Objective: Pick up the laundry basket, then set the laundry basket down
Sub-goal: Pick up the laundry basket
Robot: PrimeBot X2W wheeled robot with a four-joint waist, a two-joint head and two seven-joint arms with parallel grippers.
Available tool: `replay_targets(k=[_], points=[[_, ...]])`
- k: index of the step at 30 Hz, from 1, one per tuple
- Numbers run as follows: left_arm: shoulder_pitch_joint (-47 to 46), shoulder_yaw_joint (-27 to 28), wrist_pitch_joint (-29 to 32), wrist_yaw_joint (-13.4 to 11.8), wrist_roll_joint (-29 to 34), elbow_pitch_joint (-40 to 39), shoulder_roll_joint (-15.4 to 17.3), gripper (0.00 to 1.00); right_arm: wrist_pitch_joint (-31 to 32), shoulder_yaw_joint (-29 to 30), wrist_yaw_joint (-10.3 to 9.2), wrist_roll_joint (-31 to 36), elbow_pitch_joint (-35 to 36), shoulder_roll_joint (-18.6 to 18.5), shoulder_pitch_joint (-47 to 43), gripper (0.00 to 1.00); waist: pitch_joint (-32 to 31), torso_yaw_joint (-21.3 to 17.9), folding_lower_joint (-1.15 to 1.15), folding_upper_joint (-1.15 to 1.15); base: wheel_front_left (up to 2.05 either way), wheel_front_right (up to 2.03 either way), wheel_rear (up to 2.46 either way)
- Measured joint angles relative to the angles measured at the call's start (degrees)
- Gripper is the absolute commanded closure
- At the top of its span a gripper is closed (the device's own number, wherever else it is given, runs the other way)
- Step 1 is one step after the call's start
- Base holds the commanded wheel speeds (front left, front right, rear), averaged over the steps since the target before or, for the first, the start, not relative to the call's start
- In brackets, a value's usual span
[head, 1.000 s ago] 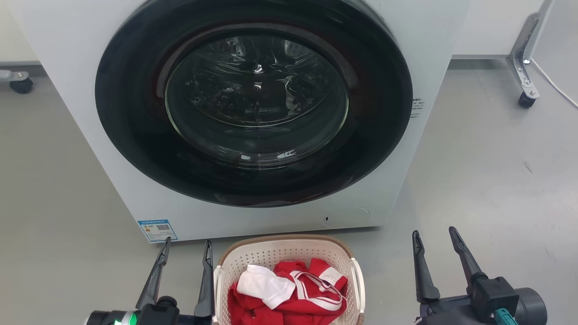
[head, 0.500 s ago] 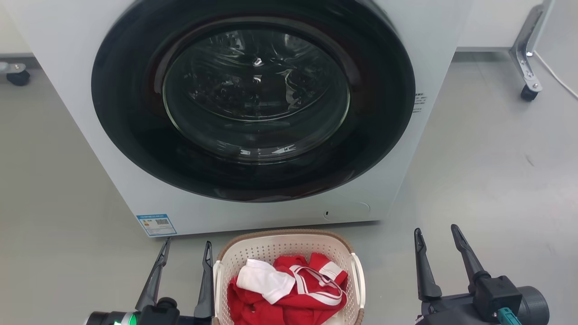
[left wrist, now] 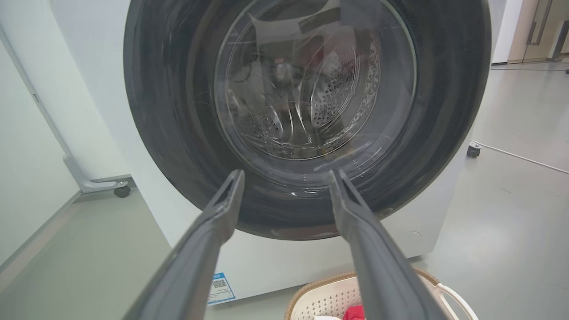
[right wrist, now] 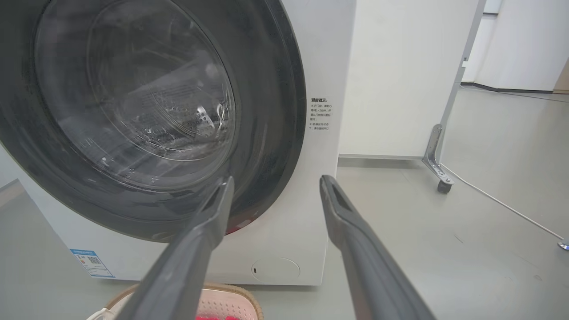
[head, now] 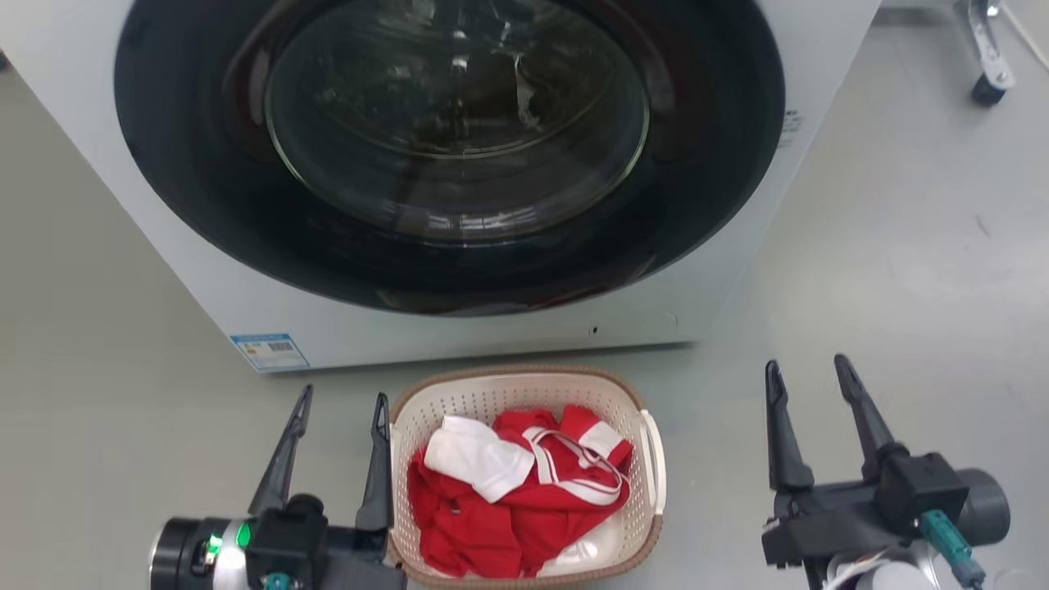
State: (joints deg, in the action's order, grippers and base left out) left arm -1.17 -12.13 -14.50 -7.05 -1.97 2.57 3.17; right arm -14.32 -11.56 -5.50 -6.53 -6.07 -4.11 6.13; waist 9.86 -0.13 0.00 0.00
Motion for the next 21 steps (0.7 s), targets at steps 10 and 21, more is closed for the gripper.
replay_targets(k=[10, 21], points=[[-9.0, -0.1, 0.0, 1.2, -0.5, 6.8, -0.2, 0.00, -0.4, 1.5, 0.98, 0.0, -4.2, -0.5, 7.7, 0.00, 7.7, 0.6, 0.01, 0.00, 0.00, 0.00, 0.00], [-17.3, 1.0, 0.0, 2.0, -4.5, 17.1, -0.7, 0.00, -0.4, 2.7, 1.40, 0.0, -11.1, -0.8, 16.7, 0.00, 16.8, 1.9, 0.00, 0.00, 0.00, 0.00, 0.00]])
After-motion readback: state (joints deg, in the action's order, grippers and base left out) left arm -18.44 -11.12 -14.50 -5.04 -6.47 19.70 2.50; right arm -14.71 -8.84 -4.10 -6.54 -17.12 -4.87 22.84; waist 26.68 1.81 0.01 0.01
